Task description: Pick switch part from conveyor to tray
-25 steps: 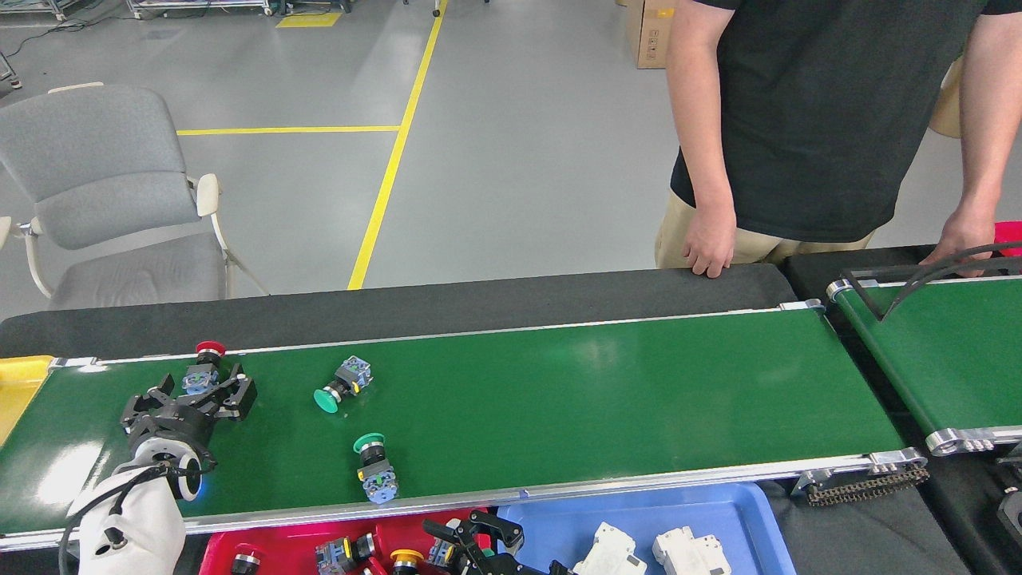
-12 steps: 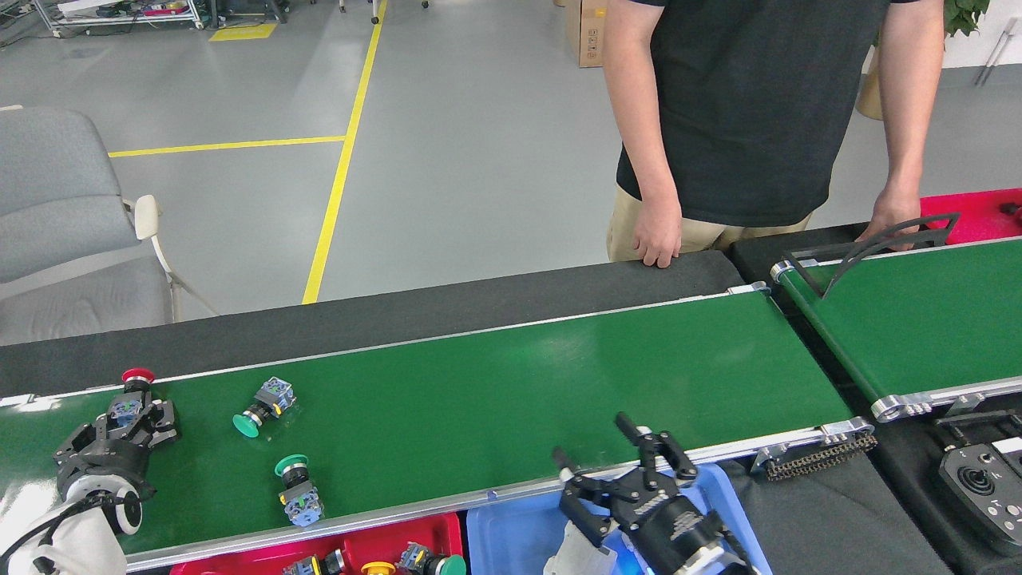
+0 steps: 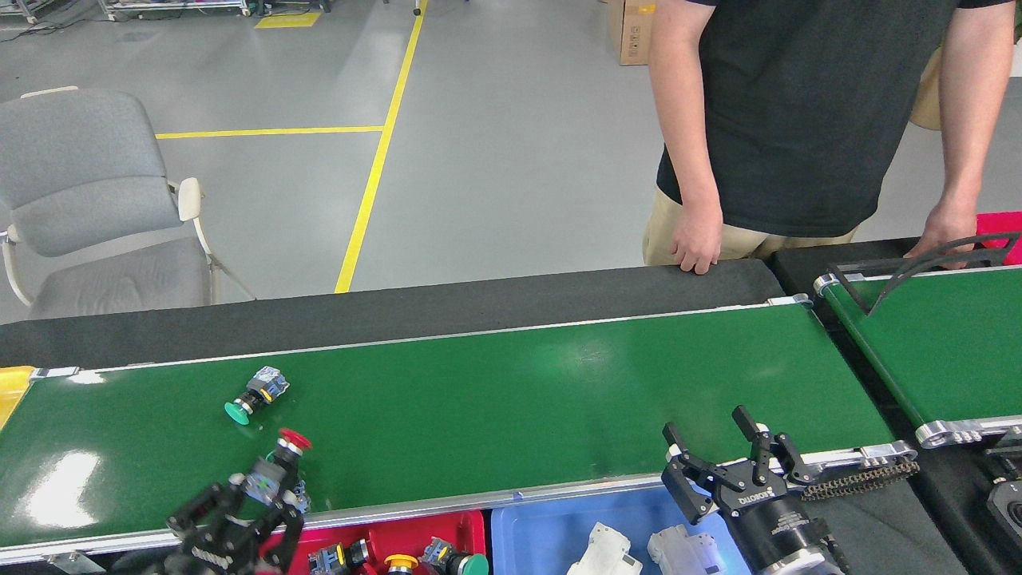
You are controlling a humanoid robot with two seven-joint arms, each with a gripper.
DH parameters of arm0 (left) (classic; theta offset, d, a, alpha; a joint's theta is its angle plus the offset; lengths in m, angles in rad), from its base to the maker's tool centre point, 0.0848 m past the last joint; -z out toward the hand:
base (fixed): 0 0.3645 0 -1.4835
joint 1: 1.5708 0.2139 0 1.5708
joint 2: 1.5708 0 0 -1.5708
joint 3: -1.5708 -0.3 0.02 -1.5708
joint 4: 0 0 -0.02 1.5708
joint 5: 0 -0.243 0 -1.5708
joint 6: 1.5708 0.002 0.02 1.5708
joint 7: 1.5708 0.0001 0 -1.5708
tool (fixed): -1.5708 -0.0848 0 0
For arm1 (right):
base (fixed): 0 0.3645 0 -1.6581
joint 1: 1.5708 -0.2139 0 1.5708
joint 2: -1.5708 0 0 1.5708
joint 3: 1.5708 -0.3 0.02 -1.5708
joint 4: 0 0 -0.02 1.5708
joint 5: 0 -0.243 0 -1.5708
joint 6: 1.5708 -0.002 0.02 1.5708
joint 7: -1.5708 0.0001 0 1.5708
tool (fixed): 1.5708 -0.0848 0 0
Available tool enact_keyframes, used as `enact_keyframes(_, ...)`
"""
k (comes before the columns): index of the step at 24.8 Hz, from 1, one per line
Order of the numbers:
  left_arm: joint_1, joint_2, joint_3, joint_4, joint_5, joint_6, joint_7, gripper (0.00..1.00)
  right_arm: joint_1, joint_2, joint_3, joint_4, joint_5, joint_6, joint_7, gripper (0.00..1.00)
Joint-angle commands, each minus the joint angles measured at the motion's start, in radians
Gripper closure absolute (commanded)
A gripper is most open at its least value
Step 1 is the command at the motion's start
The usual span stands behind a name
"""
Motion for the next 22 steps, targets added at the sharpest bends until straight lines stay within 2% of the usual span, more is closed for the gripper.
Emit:
enact_keyframes(1, 0.010, -0.012, -0.026, -0.015, 0.001, -0.008, -0.007, 0.00, 0.049, -0.004, -0.003, -0.048, 0.002, 0.045, -0.011, 0.03)
enact_keyframes(6, 0.016, -0.019, -0.013, -0.015, 0.001, 0.002, -0.005, 0.00, 0.102, -0.011, -0.003, -0.047, 0.059, 0.094, -0.077, 0.04)
enact_keyframes(15, 0.020, -0.026, 0.151, -0.015, 0.010, -0.015, 0.003, 0.00, 0.115, -0.020, -0.017, -0.047, 0.059, 0.106, -0.077, 0.03)
enact_keyframes(19, 0.022, -0.037, 0.151, -0.015, 0.011, -0.068, 0.003, 0.00, 0.130, -0.023, -0.028, -0.047, 0.059, 0.106, -0.077, 0.03)
enact_keyframes(22, 0.011, -0.045, 0.154, -0.015, 0.011, -0.064, 0.003, 0.00, 0.130, -0.021, -0.028, -0.045, 0.057, 0.106, -0.077, 0.03)
